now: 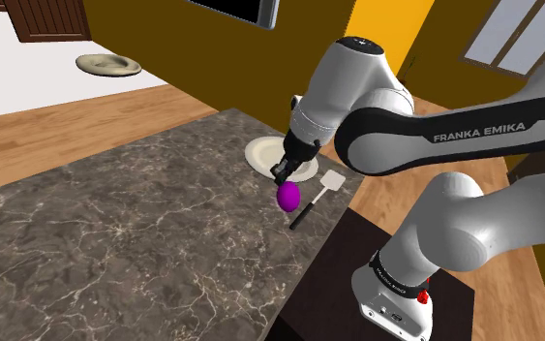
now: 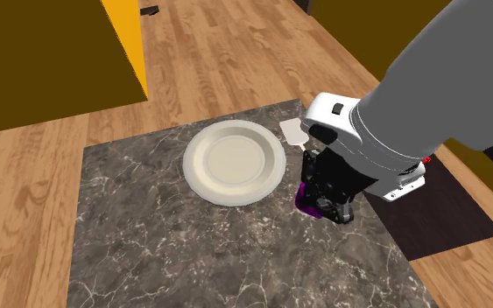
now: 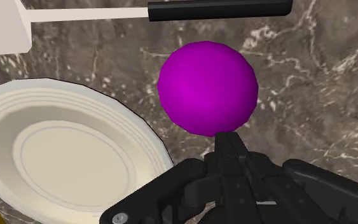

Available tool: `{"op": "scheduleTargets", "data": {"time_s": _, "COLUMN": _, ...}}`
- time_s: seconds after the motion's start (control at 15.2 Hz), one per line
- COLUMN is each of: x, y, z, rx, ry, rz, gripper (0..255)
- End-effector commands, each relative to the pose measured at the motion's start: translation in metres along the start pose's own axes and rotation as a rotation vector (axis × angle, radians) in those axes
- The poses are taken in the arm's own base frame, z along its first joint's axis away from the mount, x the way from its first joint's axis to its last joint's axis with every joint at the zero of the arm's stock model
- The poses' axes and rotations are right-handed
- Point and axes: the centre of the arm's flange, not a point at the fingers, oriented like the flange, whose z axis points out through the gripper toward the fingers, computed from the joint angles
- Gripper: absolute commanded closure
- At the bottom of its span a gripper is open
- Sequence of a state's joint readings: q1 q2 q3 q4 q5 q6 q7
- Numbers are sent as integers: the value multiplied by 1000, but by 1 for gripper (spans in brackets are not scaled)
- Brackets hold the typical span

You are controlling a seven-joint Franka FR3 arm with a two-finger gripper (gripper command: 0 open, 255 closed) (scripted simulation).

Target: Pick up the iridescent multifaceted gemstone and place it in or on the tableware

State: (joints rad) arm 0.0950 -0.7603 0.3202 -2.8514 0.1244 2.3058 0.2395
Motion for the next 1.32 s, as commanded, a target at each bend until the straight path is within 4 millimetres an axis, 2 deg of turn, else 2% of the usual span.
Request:
{"op": "scheduleTargets", "data": {"time_s": 0.0, "x": 0, "y": 0, "z": 0, "rx": 0, "ry": 0, "rz": 0, "gripper": 0}}
{"op": "scheduleTargets", "data": {"time_s": 0.07, "x": -5, "y": -44, "z": 12, "rx": -301, "ry": -17, "rz": 186, "gripper": 0}}
{"op": "scheduleTargets", "data": {"time_s": 0.13, "x": -5, "y": -70, "z": 26, "rx": -499, "ry": -29, "rz": 308, "gripper": 0}}
{"op": "scheduleTargets", "data": {"time_s": 0.66, "x": -9, "y": -52, "z": 61, "rx": -499, "ry": -29, "rz": 308, "gripper": 0}}
{"op": "scheduleTargets", "data": {"time_s": 1.12, "x": -9, "y": -52, "z": 61, "rx": -499, "ry": -29, "rz": 308, "gripper": 0}}
{"op": "scheduleTargets", "data": {"time_s": 1.19, "x": -9, "y": -52, "z": 61, "rx": -499, "ry": -29, "rz": 308, "gripper": 255}}
{"op": "scheduleTargets", "data": {"time_s": 1.25, "x": -9, "y": -52, "z": 61, "rx": -499, "ry": -29, "rz": 308, "gripper": 255}}
